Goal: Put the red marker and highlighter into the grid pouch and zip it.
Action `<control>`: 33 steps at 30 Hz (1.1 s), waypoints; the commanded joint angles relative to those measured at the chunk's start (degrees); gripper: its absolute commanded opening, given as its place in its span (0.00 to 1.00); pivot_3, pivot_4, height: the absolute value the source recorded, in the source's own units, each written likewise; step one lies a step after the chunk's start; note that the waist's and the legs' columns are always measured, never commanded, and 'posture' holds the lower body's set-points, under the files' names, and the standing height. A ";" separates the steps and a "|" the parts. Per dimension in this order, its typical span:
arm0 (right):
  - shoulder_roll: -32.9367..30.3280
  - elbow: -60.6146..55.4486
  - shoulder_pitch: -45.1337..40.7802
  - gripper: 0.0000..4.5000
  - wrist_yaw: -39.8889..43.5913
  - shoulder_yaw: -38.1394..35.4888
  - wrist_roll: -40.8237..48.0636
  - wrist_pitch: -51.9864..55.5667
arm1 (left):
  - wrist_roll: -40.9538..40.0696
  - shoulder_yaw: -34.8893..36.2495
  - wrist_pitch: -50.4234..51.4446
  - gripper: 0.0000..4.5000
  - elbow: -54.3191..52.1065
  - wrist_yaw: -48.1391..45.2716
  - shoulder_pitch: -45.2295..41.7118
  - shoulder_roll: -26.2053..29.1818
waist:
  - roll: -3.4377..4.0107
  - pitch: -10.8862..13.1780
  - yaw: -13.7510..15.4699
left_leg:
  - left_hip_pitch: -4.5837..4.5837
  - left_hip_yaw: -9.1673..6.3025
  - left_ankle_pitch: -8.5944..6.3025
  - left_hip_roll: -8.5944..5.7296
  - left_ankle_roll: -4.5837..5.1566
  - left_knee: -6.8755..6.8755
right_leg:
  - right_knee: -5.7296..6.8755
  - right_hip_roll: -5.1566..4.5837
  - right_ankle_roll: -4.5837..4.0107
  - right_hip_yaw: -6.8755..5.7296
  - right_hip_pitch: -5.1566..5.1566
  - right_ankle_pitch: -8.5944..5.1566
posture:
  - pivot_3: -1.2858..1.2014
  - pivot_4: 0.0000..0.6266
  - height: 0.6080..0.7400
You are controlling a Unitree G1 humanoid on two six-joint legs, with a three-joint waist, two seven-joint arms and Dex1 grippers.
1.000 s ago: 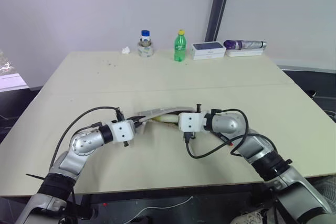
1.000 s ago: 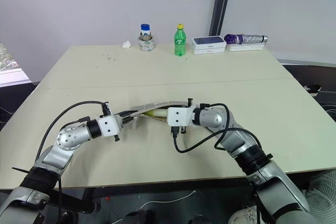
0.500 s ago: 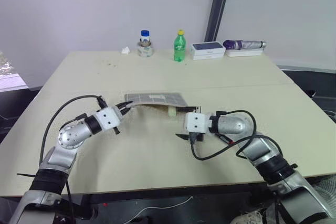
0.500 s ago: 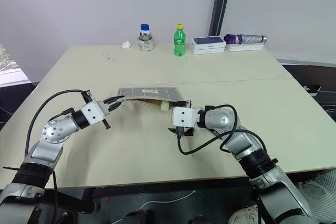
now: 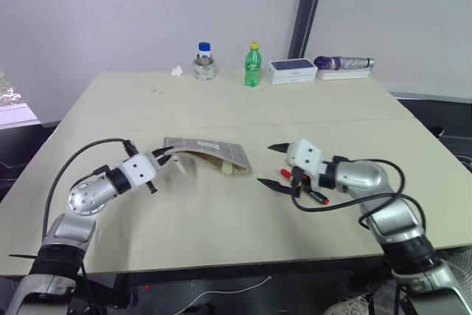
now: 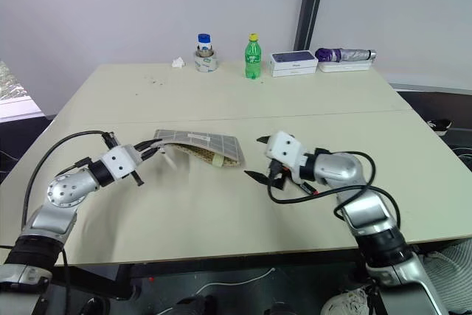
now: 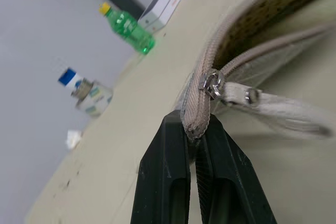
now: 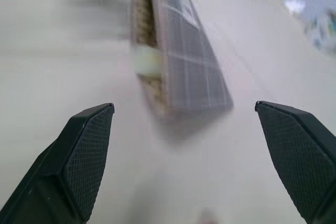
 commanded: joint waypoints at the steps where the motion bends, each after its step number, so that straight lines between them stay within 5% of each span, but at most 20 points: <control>1: 3.65 -7.10 6.55 1.00 -6.81 -9.44 7.56 5.26 | -2.02 2.48 0.78 0.00 -2.85 0.52 2.65 0.32 | -0.01 -0.01 0.08 | 0.00 -0.01 0.00 0.01 0.00 0.00 | 0.00 0.00 0.00 0.00 0.01 0.00 | 0.52 0.24 1.00; 8: 5.92 -15.71 23.87 1.00 -17.61 -11.33 3.04 6.31 | -1.57 1.69 2.06 0.00 -4.61 1.13 4.83 -1.86 | -0.03 -0.02 0.14 | 0.02 0.00 -0.01 -0.01 0.01 0.02 | 0.02 -0.02 0.00 0.01 0.05 0.01 | 0.52 0.24 1.00; 14: 4.83 -9.03 22.54 1.00 -22.31 -14.80 2.03 7.44 | -1.50 0.99 1.66 0.00 -2.11 0.60 4.48 -4.30 | -0.03 -0.02 -0.02 | 0.10 0.00 0.00 0.01 0.01 -0.01 | 0.00 0.01 -0.01 0.01 0.09 0.10 | 0.52 0.24 1.00; 20: -0.01 -5.72 23.54 1.00 -15.18 -12.56 5.25 10.36 | -0.29 -0.30 1.21 0.00 -1.60 0.40 3.72 -5.05 | -0.03 -0.03 0.20 | 0.07 0.01 -0.01 -0.01 0.03 -0.01 | -0.07 0.00 0.00 0.01 0.11 0.10 | 0.52 0.24 1.00; 25: 0.66 -2.98 20.54 1.00 -16.90 -12.49 6.53 14.67 | 0.26 -0.73 1.15 0.00 -1.66 0.60 3.31 -5.01 | -0.04 -0.03 -0.04 | 0.08 0.00 -0.01 0.02 0.03 -0.01 | -0.07 0.02 0.00 0.01 0.11 0.10 | 0.52 0.24 1.00; 29: 0.11 -3.04 19.67 0.62 -16.25 -10.72 7.09 17.29 | 0.52 -1.13 1.46 0.00 -2.26 0.70 3.28 -5.39 | -0.05 -0.03 0.06 | 0.08 0.00 -0.01 0.02 0.03 -0.03 | -0.07 0.02 0.00 0.00 0.10 0.10 | 0.52 0.24 1.00; 33: -1.23 -5.66 19.59 0.12 -13.22 -9.96 8.62 17.63 | 0.91 -1.18 1.45 0.00 -2.17 0.71 2.98 -5.65 | -0.06 -0.04 0.04 | 0.08 0.00 -0.02 0.01 0.03 -0.01 | -0.08 0.02 0.00 0.00 0.12 0.10 | 0.52 0.24 1.00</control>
